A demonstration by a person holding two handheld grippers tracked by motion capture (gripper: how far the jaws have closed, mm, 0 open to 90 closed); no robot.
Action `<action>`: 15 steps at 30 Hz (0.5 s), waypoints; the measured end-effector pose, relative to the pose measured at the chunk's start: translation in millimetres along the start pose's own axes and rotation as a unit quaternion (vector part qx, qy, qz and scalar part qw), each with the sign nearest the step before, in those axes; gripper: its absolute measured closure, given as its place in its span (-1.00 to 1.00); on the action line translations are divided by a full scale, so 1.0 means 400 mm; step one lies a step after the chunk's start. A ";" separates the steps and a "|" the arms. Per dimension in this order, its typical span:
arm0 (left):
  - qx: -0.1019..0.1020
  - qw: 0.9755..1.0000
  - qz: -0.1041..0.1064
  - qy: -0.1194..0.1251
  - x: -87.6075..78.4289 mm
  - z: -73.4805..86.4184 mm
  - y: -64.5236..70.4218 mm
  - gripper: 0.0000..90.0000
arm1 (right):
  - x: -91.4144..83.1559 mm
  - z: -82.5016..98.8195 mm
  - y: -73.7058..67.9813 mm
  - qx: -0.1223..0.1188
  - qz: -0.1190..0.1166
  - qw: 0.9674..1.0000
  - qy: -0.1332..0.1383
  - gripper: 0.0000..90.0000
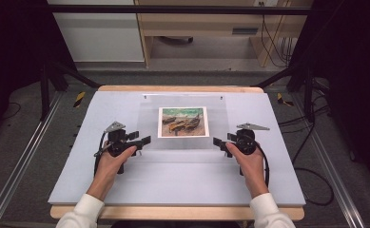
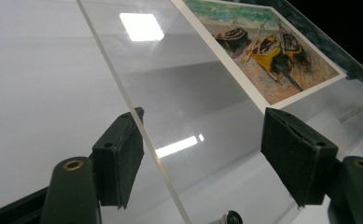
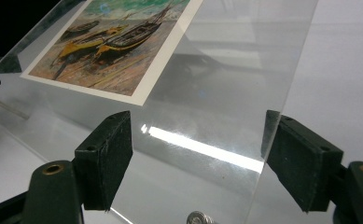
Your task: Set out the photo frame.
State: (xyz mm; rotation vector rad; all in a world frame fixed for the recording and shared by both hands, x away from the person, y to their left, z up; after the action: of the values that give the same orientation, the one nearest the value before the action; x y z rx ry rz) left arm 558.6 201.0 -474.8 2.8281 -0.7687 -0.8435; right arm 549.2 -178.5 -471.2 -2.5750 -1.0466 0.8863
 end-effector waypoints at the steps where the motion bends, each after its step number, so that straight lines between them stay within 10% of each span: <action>1: 0.004 1.000 -0.001 0.002 -0.005 0.002 0.002 -0.32 | -0.002 0.001 -0.002 -0.003 0.002 1.000 -0.001 -0.44; 15: 0.026 1.000 -0.010 0.011 -0.036 0.015 0.019 -0.23 | -0.026 0.021 -0.029 -0.040 0.017 0.999 -0.004 -0.41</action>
State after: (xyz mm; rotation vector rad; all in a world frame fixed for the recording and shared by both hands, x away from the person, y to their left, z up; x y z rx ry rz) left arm 541.6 201.8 -470.9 2.8911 -0.7711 -0.8064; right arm 531.6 -177.7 -468.6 -2.6641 -1.0659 0.8806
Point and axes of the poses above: each handheld gripper's, and its own axes: x roughly forward along the jaws, z roughly out of its underside, y roughly to its right, the point moved 4 cm from there along x, roughly forward along the jaws, and after that the axes turned 10 degrees about -z, right-handed, at the moved point
